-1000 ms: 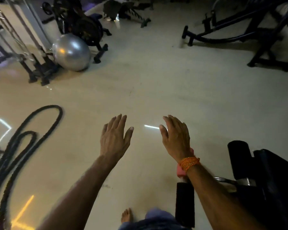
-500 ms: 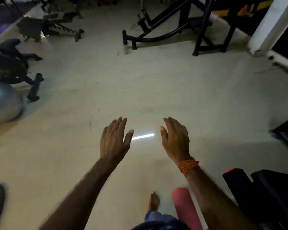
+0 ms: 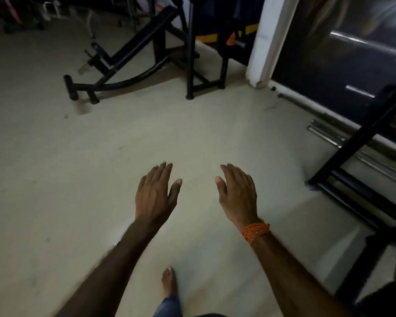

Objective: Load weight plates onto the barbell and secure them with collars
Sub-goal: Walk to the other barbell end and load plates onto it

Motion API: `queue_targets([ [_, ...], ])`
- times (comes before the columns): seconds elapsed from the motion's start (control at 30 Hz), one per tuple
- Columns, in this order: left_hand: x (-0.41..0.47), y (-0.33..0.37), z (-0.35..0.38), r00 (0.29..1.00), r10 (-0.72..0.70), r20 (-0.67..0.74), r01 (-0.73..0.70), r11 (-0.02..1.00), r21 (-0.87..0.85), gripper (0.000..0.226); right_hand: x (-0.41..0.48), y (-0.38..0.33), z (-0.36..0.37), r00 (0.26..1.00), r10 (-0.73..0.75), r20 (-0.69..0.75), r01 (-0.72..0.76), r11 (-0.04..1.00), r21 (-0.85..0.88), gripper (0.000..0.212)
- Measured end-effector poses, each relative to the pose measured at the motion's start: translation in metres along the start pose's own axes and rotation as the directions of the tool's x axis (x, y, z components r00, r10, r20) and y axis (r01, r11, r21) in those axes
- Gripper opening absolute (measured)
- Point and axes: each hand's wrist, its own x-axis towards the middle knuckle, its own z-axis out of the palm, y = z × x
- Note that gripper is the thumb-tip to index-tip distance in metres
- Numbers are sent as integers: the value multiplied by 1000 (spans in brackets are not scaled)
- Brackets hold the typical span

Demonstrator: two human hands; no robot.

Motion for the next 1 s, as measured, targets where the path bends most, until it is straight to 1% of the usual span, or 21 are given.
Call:
queue_targets([
  [0.07, 65, 3, 14, 997, 64, 33, -63, 997, -37, 60, 45, 8, 3, 997, 68, -19, -69, 997, -42, 57],
  [0.17, 158, 17, 34, 975, 204, 84, -200, 979, -50, 60, 111, 23, 1, 987, 140, -74, -146, 985, -86, 54],
  [0.27, 243, 42, 53, 940, 324, 112, -317, 946, -71, 60, 172, 47, -3, 960, 232, -160, -248, 964, -93, 53],
  [0.37, 327, 69, 81, 895, 426, 135, -419, 905, -74, 61, 239, 76, 6, 930, 308, -200, -331, 940, -88, 54],
  [0.43, 374, 84, 100, 872, 466, 147, -461, 885, -68, 62, 281, 95, 14, 918, 329, -223, -355, 931, -87, 55],
  [0.63, 522, 120, 161, 849, 496, 182, -495, 867, -59, 65, 432, 157, 45, 898, 382, -221, -400, 915, -47, 57],
  [0.7, 572, 134, 178, 852, 491, 183, -491, 870, -51, 66, 481, 176, 47, 905, 369, -211, -389, 919, -62, 60],
  [0.8, 640, 158, 202, 857, 482, 181, -474, 876, -87, 65, 548, 206, 44, 896, 385, -223, -407, 911, -61, 61],
  [1.0, 786, 217, 282, 795, 570, 208, -550, 821, -150, 65, 676, 288, 56, 846, 450, -286, -492, 866, -92, 57],
])
